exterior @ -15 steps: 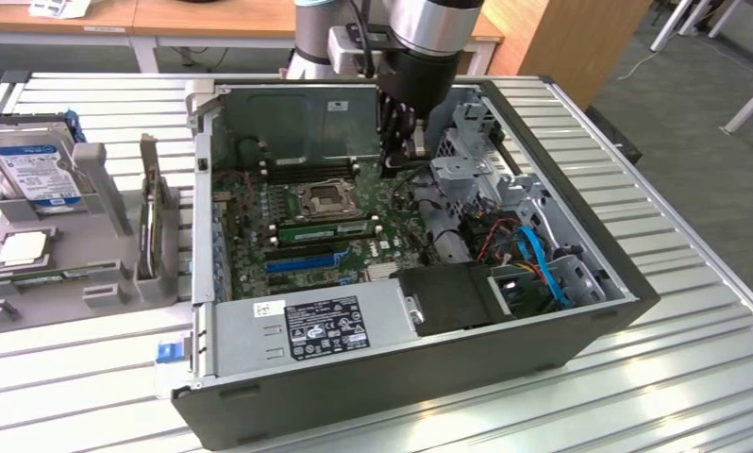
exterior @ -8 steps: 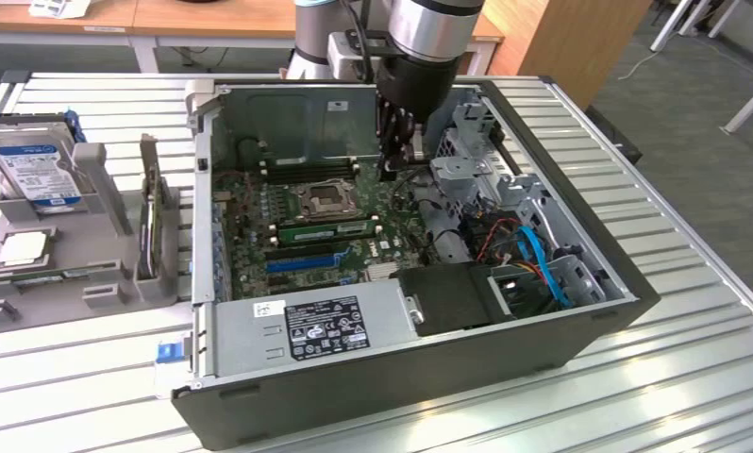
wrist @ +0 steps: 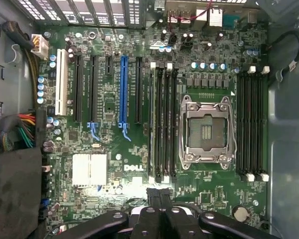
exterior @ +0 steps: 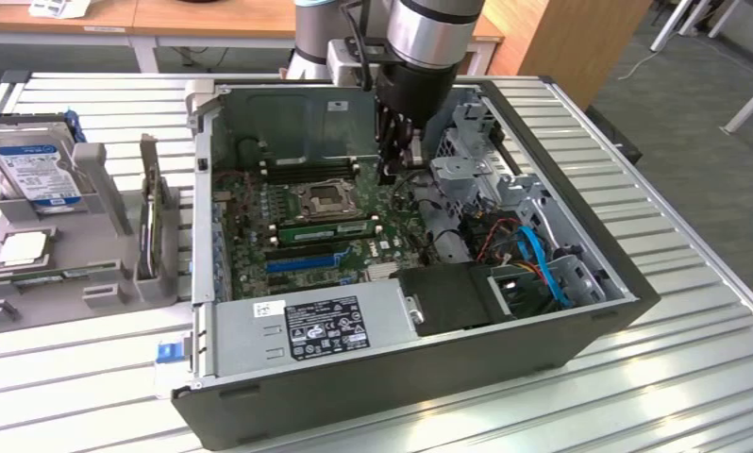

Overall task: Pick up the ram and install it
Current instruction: 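Press down the ram until it locks into place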

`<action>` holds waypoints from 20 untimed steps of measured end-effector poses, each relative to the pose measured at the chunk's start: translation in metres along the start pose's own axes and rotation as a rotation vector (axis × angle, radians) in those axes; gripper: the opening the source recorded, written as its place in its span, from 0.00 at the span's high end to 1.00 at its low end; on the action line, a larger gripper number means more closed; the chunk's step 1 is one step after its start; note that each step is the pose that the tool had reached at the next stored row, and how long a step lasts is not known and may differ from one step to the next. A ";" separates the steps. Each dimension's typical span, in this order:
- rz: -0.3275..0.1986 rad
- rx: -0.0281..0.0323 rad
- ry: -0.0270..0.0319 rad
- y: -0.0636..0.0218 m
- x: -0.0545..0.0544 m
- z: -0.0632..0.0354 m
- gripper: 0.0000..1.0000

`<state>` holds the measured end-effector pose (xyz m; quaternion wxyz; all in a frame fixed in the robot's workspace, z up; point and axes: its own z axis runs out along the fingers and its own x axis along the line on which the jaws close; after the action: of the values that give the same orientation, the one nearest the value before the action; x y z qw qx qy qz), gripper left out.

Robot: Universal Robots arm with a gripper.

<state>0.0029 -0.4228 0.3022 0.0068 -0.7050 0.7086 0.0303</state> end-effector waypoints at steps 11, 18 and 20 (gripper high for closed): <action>0.000 0.0000 -0.0001 -0.0003 0.000 0.0078 0.90; 0.000 0.0000 -0.0001 -0.0004 0.001 0.0120 0.90; 0.000 0.0000 -0.0001 -0.0004 0.001 0.0132 0.90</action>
<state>0.0029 -0.4228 0.2889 0.0069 -0.7050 0.7086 0.0303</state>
